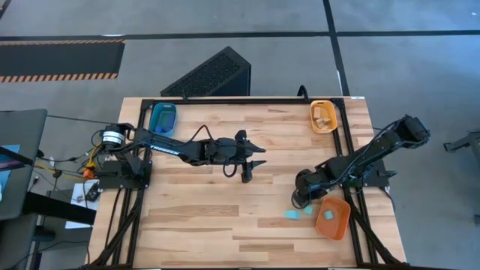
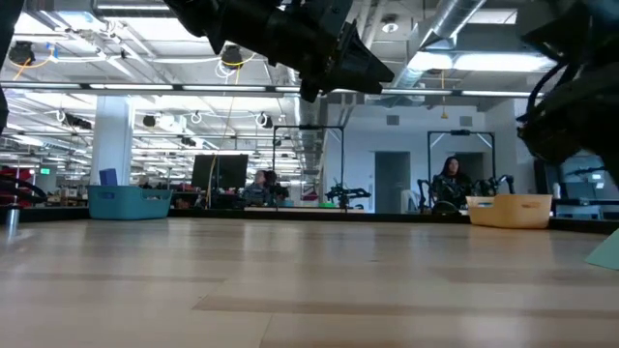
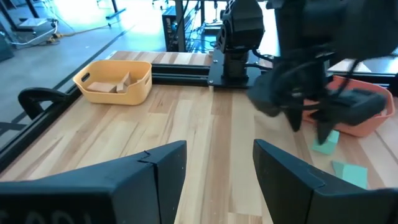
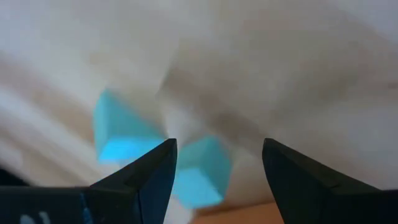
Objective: Sort & place blocks by color
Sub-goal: Put the top light blue block into the orange bin
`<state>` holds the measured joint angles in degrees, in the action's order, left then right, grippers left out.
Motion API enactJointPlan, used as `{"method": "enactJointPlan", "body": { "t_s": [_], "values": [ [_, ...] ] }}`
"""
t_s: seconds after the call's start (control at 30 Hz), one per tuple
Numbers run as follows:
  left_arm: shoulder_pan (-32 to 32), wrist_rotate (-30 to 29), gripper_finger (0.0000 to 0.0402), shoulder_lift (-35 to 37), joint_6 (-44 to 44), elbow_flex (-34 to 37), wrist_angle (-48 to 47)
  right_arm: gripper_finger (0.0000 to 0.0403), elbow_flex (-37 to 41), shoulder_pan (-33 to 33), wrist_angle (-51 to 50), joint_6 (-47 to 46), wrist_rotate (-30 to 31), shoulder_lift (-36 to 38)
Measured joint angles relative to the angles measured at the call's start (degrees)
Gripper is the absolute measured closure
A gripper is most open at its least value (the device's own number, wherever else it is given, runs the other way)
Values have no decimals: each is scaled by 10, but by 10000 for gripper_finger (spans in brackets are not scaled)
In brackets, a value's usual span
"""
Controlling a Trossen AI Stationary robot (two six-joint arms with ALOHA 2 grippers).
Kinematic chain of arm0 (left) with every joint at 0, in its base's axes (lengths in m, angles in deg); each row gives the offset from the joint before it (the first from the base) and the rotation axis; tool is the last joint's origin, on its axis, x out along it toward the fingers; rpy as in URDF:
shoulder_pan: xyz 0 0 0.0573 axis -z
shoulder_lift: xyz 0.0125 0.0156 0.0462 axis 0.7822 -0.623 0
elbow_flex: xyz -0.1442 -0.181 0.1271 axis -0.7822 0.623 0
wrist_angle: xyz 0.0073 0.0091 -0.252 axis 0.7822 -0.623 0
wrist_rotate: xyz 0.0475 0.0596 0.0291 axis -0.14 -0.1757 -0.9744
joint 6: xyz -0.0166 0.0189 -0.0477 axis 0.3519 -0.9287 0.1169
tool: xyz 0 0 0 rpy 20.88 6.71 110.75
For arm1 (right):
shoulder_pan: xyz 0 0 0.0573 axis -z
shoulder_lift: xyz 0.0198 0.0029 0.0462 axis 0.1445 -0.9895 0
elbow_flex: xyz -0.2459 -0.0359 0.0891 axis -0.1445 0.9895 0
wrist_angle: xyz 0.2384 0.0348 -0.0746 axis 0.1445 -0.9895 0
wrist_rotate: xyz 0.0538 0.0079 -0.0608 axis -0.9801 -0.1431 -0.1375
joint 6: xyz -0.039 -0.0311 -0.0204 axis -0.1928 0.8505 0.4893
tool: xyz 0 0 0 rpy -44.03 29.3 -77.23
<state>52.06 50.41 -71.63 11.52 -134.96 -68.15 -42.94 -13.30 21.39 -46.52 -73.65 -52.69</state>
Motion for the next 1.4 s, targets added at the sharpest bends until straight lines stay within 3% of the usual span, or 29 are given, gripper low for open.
{"method": "enactJointPlan", "body": {
  "t_s": [0.13,0.5,0.6,0.7,0.77,1.17,1.4],
  "values": [
    [0,0,228,0,0,0,0,143,-22,-40,7,76,13,-10],
    [0,-15,228,0,0,0,1,148,-83,-86,-21,165,16,-156],
    [0,-17,228,0,-1,0,1,180,-111,-81,-60,190,17,-178],
    [-4,-16,228,0,0,0,3,243,-129,-72,-92,218,32,-180],
    [-7,-15,228,0,9,0,3,285,-131,-63,-98,225,52,-167],
    [-47,66,228,0,206,0,0,281,-133,-22,-124,205,189,3],
    [-63,79,228,0,214,0,0,281,-133,-41,-214,166,148,95]
  ]
}}
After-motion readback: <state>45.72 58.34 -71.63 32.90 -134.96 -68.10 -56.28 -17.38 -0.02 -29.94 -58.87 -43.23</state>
